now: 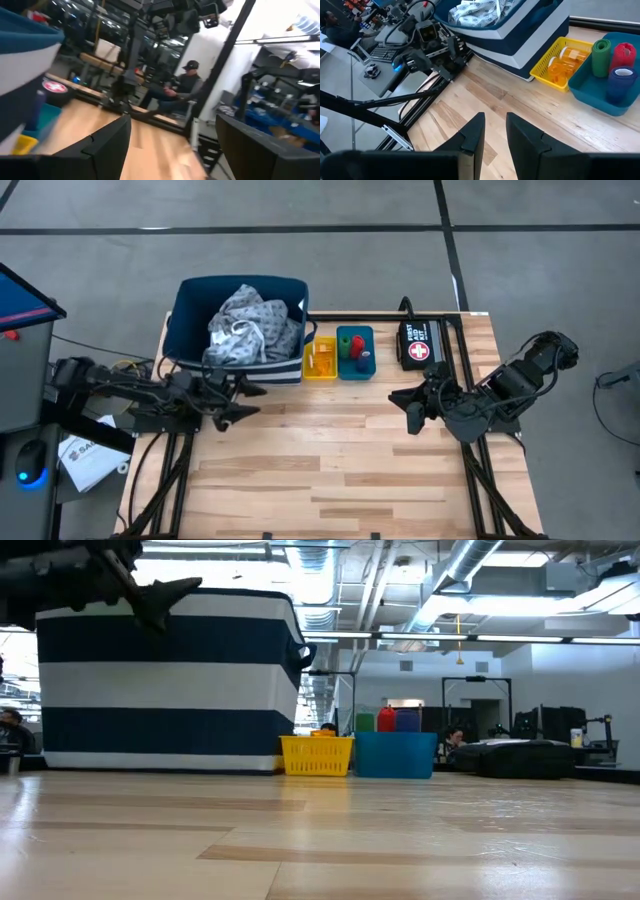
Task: Pick & place medical supplies in basket/bin
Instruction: Return to Home Position
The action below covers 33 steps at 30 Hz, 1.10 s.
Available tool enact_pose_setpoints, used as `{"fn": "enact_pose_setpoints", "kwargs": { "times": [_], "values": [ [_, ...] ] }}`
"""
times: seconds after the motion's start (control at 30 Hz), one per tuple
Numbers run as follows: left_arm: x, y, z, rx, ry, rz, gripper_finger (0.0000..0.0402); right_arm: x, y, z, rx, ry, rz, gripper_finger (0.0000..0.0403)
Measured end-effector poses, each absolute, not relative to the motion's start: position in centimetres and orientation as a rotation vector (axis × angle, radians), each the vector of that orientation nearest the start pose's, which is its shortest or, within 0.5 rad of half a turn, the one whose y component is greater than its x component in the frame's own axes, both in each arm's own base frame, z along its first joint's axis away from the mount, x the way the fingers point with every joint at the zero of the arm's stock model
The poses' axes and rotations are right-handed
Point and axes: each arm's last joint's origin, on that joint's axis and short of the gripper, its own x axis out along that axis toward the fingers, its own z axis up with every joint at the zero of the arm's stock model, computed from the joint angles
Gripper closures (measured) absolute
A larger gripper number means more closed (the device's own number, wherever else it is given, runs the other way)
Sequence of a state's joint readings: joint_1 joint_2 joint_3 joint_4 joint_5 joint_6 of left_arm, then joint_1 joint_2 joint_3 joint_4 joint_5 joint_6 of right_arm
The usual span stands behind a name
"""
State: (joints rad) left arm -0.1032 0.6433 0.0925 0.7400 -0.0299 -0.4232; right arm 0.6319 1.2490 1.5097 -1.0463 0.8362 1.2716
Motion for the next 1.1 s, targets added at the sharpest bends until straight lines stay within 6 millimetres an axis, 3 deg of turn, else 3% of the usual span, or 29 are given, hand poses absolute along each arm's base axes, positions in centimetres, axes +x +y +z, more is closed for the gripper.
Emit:
{"fn": "enact_pose_setpoints", "kwargs": {
  "times": [0.2,0.43,0.7,0.9,1.1],
  "values": [
    [14.4,-0.1,20.3,-0.364,-0.18,-0.082,0.0126,18.9,11.1,41.2,0.687,0.373,-0.52,0.0326],
    [14.4,0.6,19.7,-0.28,-0.115,-0.077,0.018,18.7,10.9,40.9,0.668,0.406,-0.529,0.0326],
    [14.5,-1.4,19.6,-0.23,-0.107,-0.134,0.0236,18.8,10.7,40.8,0.685,0.437,-0.522,0.0326],
    [14.0,-3.7,19.4,-0.076,-0.093,-0.025,0.0268,19.2,11.0,40.4,0.681,0.478,-0.513,0.0326],
    [13.6,-3.2,18.8,0.024,-0.086,0.049,0.0302,19.6,11.2,40.2,0.681,0.492,-0.512,0.0326]
  ]
}}
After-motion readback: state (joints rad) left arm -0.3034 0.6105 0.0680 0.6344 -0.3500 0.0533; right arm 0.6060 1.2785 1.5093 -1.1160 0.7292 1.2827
